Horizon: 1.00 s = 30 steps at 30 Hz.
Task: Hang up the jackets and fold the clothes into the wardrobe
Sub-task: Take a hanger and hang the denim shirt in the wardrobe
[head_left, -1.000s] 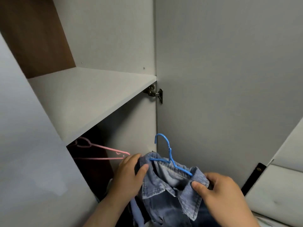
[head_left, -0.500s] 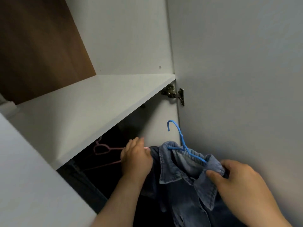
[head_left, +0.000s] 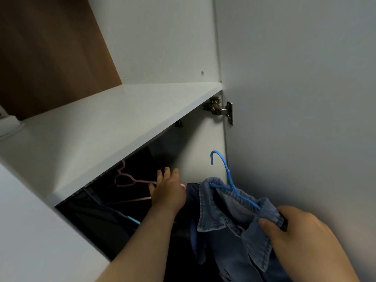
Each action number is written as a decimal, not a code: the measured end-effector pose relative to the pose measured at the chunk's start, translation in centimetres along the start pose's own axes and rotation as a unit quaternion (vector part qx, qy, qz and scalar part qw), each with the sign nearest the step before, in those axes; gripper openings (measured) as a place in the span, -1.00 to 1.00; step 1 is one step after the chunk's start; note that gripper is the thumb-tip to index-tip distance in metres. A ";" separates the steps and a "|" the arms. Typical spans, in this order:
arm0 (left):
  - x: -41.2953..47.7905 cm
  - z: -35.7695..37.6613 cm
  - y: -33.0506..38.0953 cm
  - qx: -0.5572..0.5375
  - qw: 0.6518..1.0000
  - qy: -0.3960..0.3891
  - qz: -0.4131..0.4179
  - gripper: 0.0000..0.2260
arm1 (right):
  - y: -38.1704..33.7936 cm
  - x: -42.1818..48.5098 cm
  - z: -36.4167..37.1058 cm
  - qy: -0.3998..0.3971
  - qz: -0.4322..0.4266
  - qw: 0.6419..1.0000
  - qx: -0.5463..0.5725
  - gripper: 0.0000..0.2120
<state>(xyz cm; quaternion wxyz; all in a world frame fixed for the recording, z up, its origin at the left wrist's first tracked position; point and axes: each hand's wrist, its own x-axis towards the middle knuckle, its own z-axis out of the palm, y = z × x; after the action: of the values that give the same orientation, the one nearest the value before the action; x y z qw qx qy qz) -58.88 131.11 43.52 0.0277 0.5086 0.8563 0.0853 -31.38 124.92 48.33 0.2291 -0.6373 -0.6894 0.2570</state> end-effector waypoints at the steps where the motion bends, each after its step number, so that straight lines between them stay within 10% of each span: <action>1: 0.3 -0.1 0.1 0.012 1.000 -0.012 0.003 -0.43 | 0.2 -0.1 -0.2 0.000 0.001 1.000 -0.004 -0.74; 16: -4.2 2.0 -0.6 0.058 0.994 -0.088 -0.012 -0.54 | 2.7 -0.6 0.0 -0.003 -0.016 1.000 0.006 -0.78; 30: 4.8 -8.2 2.5 -0.046 0.964 0.247 -0.092 -0.55 | -2.8 9.3 3.5 0.054 -0.119 0.988 0.085 -0.66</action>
<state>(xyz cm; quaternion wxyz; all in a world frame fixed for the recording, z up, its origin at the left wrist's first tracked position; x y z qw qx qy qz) -60.10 135.56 52.18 -0.1533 0.3891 0.8748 0.2445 -36.57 133.83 47.32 0.3484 -0.5419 -0.7224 0.2511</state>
